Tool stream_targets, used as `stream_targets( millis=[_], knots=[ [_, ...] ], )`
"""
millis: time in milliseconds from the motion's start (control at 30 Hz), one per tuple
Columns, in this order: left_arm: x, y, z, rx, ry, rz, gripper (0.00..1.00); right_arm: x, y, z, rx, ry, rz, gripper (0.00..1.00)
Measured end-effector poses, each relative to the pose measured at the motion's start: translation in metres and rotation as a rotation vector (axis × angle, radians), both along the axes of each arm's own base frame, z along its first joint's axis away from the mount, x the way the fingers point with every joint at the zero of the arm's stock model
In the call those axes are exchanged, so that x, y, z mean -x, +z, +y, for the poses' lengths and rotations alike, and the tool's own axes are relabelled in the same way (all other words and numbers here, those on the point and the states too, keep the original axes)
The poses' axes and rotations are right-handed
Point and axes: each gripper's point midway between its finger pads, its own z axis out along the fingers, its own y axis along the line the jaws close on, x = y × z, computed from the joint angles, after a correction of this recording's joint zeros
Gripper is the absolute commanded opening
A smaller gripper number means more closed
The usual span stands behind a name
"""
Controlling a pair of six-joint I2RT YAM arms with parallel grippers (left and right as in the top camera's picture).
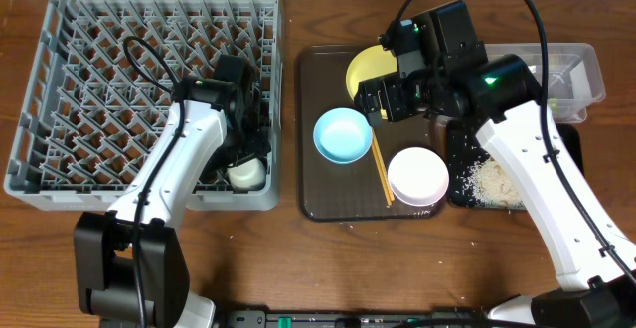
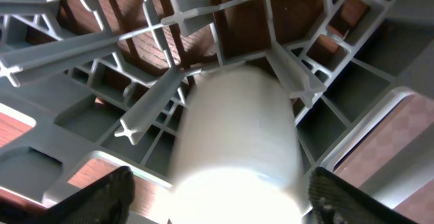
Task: Sort waste into correct bins and load items into the dishwasher
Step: 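Lower the white cup into the dish rack with the left gripper, then release the cup and move the left gripper to the light-blue bowl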
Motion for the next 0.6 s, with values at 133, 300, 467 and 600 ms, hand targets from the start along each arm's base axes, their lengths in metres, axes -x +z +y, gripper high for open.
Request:
stream_targets(
  millis=[133,300,467,600],
  knots=[
    [0.001,0.000,0.001,-0.004,0.002,0.004,0.88,-0.002,0.001,0.001,-0.003,0.001,-0.008,0.99],
    [0.003,0.018,0.001,-0.002,-0.005,-0.002,0.88,-0.004,0.003,0.001,-0.007,0.001,-0.020,0.99],
    [-0.014,0.070,-0.012,0.070,-0.071,-0.169,0.88,-0.009,0.004,-0.014,-0.004,-0.038,-0.012,0.99],
    [-0.018,0.114,-0.036,0.132,-0.159,-0.342,0.88,-0.018,0.010,-0.036,-0.005,-0.102,-0.007,0.99]
  ],
)
